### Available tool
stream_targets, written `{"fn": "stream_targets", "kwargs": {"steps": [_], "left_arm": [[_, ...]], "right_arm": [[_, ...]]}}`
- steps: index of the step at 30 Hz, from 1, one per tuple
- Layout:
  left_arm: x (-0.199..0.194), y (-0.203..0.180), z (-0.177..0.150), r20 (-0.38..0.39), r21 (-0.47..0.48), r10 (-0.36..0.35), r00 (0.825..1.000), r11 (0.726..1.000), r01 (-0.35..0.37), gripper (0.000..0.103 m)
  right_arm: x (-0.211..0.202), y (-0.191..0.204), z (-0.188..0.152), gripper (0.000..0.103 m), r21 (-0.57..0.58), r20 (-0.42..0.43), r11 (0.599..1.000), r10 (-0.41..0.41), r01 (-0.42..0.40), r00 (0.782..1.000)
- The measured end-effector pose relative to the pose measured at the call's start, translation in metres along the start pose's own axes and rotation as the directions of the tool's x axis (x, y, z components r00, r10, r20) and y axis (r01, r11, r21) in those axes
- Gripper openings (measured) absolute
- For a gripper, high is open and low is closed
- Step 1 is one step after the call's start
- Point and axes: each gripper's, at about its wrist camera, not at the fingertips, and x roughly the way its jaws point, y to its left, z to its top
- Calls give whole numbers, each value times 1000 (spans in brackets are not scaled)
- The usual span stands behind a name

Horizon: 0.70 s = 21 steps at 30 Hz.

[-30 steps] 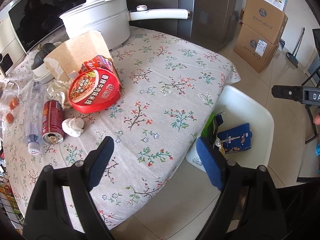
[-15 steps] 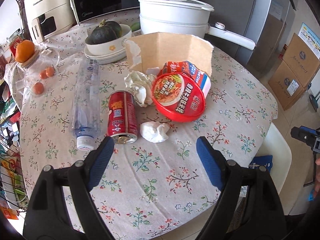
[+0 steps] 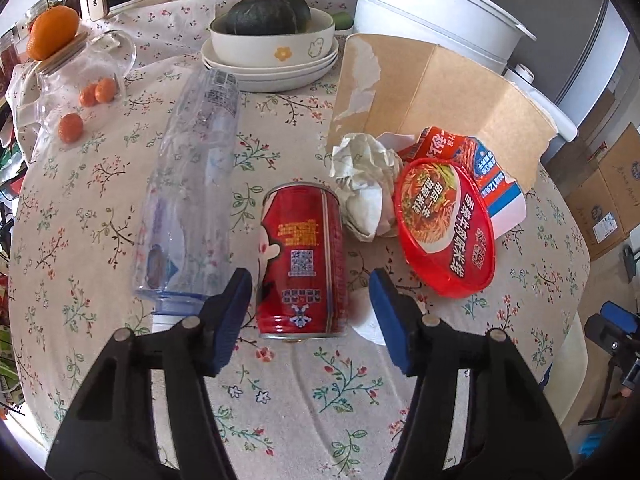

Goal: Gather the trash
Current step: 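Grasp the red can with the left gripper while the right gripper grasps the white tissue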

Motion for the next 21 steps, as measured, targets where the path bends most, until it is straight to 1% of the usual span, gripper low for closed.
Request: {"fn": "stream_targets", "kwargs": {"steps": [3,4,7,10,15,19,21], "left_arm": [[9,3,-1,-25,-15,-12,1000,1000,12,58],[11,4,-1,-32,-17,-12,999,1000,11,55],[7,9,-1,-28,-45,-37,999,998,36,54],[-6,15,-2,-11,-59,-56,998,997,55,54],[-36,21,-9,23,-47,-97,995,994,98,54],[-59,39,-13,58,-53,-120,991,991,123,54],[-71,48,-17,79,-55,-120,990,991,125,54]], "right_arm": [[7,12,1,81,-17,-8,1000,5,-5,1000],[9,16,1,81,-23,-12,1000,3,-3,1000],[15,24,1,81,-37,-18,999,-8,7,1000],[21,31,1,81,-34,-23,999,-8,8,1000],[33,49,3,81,-39,-32,999,4,-5,999],[43,68,5,81,-46,-40,998,44,-46,998],[49,80,4,81,-50,-44,996,68,-70,997]]}}
